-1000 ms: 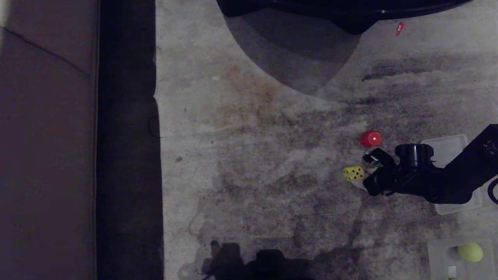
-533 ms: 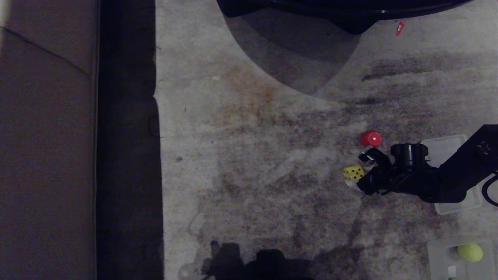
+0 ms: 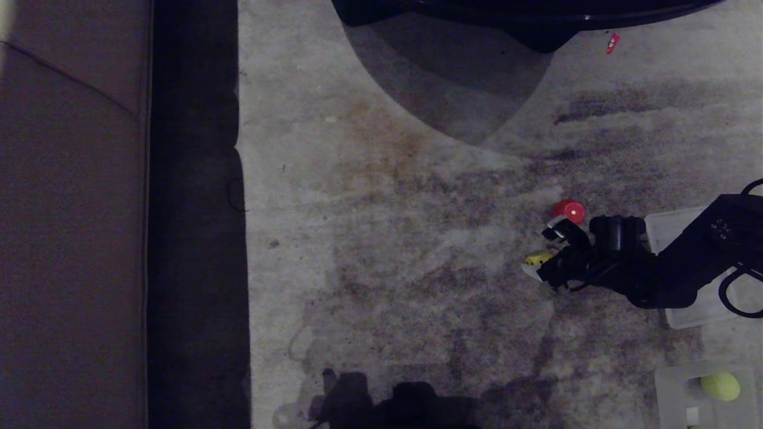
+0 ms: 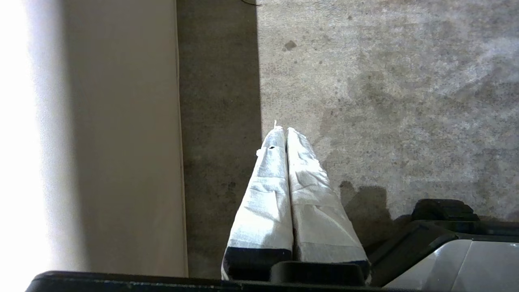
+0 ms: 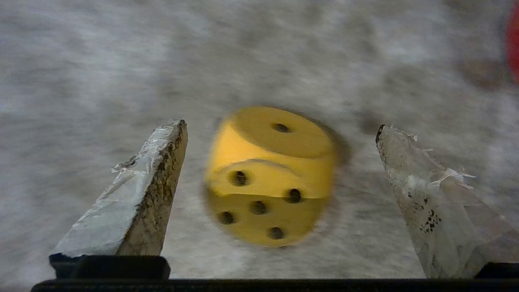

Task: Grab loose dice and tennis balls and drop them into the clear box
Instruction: Pick up toys out of the box, then put the toys in the box

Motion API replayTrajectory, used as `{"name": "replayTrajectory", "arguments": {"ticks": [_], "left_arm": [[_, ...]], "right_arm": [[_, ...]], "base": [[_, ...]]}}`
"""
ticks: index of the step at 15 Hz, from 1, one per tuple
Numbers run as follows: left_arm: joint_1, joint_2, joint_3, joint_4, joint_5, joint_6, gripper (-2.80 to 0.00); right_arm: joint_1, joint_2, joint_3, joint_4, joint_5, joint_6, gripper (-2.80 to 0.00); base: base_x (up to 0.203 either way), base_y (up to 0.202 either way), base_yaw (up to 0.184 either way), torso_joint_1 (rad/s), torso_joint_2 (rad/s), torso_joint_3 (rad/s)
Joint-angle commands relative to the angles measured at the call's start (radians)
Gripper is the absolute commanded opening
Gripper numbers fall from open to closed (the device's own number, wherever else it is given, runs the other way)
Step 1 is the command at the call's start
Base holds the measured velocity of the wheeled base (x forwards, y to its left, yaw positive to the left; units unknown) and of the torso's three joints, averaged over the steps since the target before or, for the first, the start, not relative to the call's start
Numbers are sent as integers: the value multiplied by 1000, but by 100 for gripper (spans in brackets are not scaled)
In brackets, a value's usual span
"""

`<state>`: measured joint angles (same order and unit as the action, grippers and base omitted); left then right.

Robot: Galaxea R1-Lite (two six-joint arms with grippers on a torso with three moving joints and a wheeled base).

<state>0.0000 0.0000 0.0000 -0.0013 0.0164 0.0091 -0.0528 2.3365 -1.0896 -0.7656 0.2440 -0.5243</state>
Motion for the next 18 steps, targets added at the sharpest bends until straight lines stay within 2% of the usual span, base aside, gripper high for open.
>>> {"name": "replayTrajectory", "arguments": {"ticks": [1,4,5,10,13,16,18], "left_arm": [[0,0,2,0,0,0,-280],[0,1,2,0,0,0,-280],[0,1,2,0,0,0,-280],[0,1,2,0,0,0,-280],[0,0,2,0,0,0,-280],[0,1,2,0,0,0,-280],[0,0,2,0,0,0,-280]], "right_arm": [[-1,15,-3,-9,-14,-3,0],[-2,23,-10,-11,-15,-3,0],[-2,29,-13,-11,-15,-3,-280],[-1,20,2,-12,-15,-3,-280],[-8,-92,82,2,-15,15,-280],[-29,-310,211,98,-14,108,-280],[-37,-510,314,197,-13,238,-280]], "base": [[0,0,0,0,0,0],[0,0,0,0,0,0],[0,0,0,0,0,0],[0,0,0,0,0,0],[0,0,0,0,0,0],[0,0,0,0,0,0],[0,0,0,0,0,0]]}}
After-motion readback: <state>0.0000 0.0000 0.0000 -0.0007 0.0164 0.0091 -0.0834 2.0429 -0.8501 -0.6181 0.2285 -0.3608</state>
